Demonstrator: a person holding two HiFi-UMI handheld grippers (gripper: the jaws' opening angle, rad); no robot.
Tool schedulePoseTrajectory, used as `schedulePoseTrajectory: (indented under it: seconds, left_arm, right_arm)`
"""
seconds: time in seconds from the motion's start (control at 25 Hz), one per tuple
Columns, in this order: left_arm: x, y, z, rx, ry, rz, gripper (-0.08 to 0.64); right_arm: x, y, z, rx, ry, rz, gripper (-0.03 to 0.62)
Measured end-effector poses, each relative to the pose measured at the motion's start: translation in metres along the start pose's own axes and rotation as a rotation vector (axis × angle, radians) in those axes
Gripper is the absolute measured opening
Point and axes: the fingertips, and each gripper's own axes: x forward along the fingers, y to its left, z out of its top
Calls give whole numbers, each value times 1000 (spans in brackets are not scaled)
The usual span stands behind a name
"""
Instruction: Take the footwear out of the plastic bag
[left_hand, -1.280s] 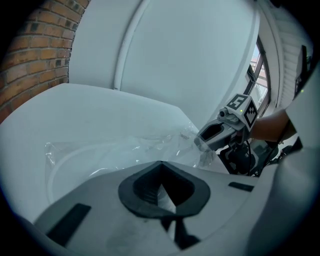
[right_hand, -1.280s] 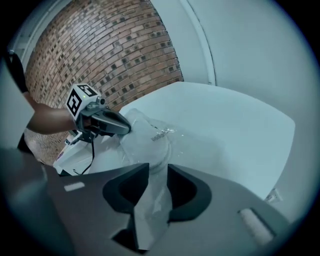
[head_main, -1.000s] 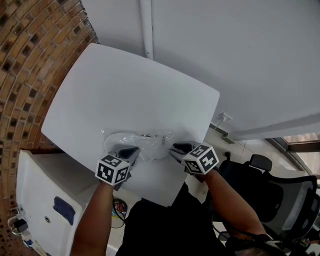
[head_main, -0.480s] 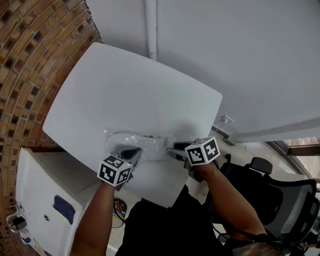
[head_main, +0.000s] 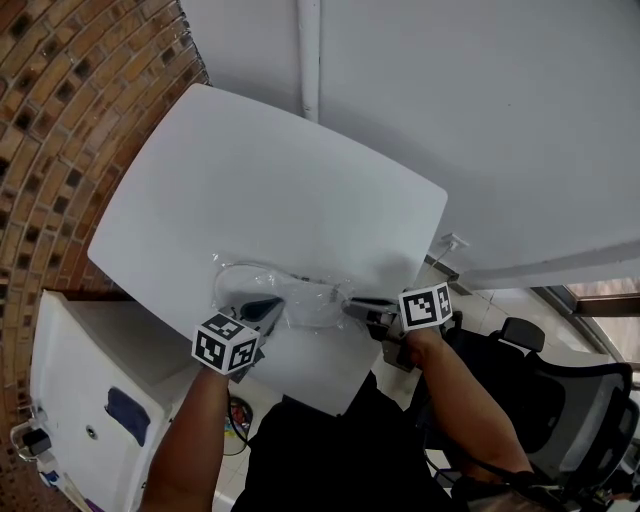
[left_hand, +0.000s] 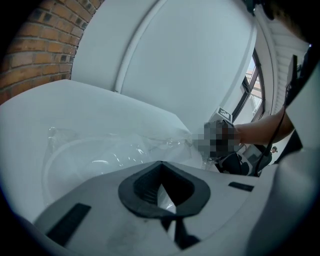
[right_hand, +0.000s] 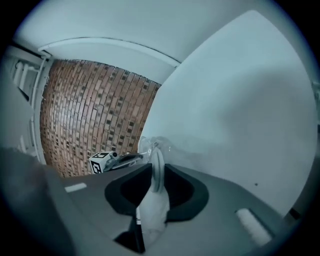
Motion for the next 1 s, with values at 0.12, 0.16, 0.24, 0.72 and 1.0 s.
schedulePoseTrajectory:
  seconds: [0.12,0.16,0.24,0.72,1.0]
  left_arm:
    - [0,-1,0,-13,-10,-4,5]
    - [0,0,0,-17,-9,-2,5]
    - [0,1,0,-21,-5,4,5]
    - [-17,-5,0,-13,-84,48,6]
    - [-62,29,-10,38,-71,289,5]
  right_arm:
    - [4,1,-1,12,-20,1,102]
    - [5,2,0,-2,-26,-13,123]
    - [8,3,-1,-35,-19,-42,138]
    - [1,24,-14,-124,-6,-26,61]
    - [-6,28,-15,-69,-47,-3,61]
